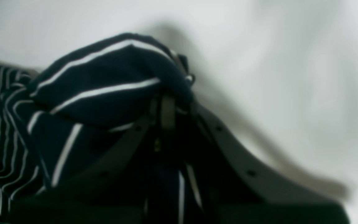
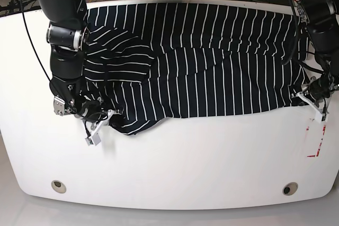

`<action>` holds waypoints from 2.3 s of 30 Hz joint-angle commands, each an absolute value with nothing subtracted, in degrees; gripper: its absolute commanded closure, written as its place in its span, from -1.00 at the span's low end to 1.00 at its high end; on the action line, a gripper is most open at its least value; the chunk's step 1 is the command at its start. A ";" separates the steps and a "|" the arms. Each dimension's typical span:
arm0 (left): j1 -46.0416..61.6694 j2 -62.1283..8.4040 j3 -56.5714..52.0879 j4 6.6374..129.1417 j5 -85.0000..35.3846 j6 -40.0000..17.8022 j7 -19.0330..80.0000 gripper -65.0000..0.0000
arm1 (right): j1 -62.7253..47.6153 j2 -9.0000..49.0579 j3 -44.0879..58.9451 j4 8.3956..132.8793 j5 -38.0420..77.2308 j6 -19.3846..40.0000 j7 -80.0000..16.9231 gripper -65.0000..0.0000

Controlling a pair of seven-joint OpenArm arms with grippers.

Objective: Fold the T-shirt properly
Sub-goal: 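Fold the hem edge over toward the collar edge with both grippers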

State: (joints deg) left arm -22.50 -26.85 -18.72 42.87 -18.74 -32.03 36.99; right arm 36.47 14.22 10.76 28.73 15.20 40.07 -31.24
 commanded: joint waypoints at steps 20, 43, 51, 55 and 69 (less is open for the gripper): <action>-24.92 -28.09 -17.54 67.47 -19.91 -36.18 41.80 1.00 | 36.35 16.84 11.03 60.70 15.87 40.00 -50.51 1.00; -8.75 -29.23 -17.89 82.42 -20.00 -39.60 41.80 1.00 | 11.82 15.52 26.51 106.59 16.31 40.00 -73.80 1.00; -3.21 -29.49 -20.53 82.51 -20.00 -40.00 41.80 1.00 | 1.80 12.53 30.46 112.48 16.31 40.00 -76.44 1.00; -0.40 -29.49 -22.11 82.51 -20.00 -40.00 41.89 1.00 | -2.42 10.95 32.04 112.57 20.00 40.00 -76.44 1.00; 4.53 -29.49 -21.93 83.65 -19.74 -40.00 41.89 0.99 | -14.81 10.51 33.01 112.48 34.51 40.00 -76.44 0.30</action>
State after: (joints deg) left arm 5.06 -28.16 -21.54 82.85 -19.18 -40.18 42.83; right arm -14.26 9.78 32.69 111.44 33.58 40.07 -77.08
